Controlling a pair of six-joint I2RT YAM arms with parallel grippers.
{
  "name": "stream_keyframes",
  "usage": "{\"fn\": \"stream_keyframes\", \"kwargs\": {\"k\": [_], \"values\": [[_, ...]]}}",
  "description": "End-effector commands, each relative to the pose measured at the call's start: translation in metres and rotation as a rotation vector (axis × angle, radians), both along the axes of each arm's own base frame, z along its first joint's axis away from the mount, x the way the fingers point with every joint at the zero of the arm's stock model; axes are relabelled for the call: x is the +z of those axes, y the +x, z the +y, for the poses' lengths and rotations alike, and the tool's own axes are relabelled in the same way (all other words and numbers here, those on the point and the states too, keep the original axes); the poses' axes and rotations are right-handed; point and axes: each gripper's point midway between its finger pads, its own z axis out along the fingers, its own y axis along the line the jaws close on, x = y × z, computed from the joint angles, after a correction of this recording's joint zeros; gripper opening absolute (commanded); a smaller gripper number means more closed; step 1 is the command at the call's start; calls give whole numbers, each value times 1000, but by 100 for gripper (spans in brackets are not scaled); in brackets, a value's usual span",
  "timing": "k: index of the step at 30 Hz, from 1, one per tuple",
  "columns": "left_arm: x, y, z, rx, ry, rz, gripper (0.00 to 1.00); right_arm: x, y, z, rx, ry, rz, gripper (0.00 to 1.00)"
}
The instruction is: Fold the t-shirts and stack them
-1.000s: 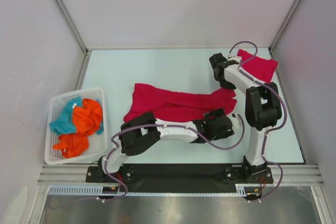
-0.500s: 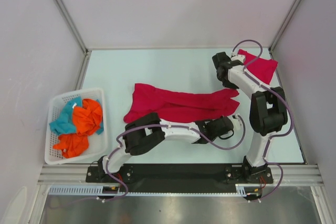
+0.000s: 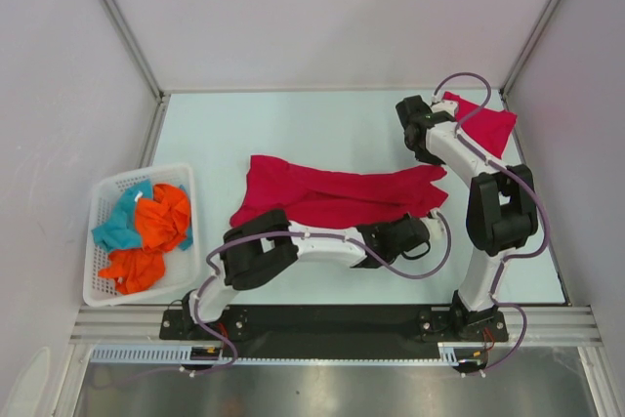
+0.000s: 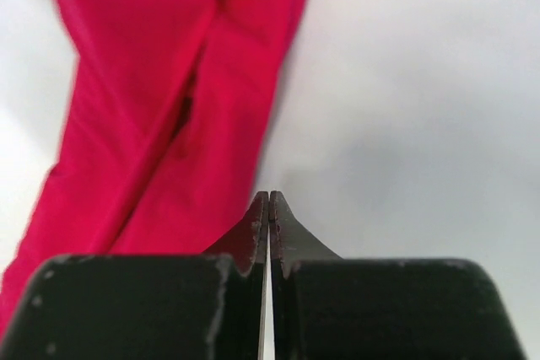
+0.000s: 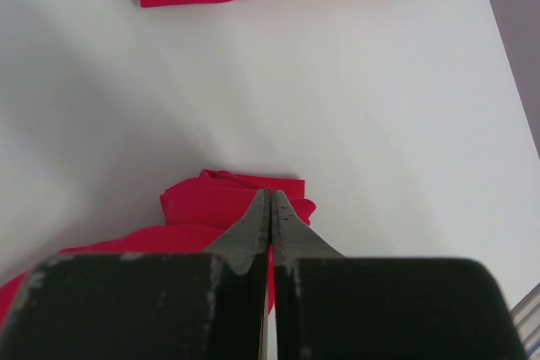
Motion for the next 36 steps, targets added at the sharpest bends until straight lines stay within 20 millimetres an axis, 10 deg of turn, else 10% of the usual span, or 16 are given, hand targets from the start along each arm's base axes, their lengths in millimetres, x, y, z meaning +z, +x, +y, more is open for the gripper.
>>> {"fn": "stream_keyframes", "kwargs": {"k": [1,11,14,18,36], "values": [[66,6,0,27,-109,-58,0,24,0,-2,-7,-6,-60,0],[83,17,9,91,-102,-116,4,21,1,9,9,17,-66,0],[71,17,7,94,-74,-123,54,18,0,8,9,11,-58,0],[61,18,1,72,-79,-128,74,17,0,5,6,7,-54,0],[24,31,-23,45,-71,-171,82,17,2,-4,-4,-15,-45,0]]}}
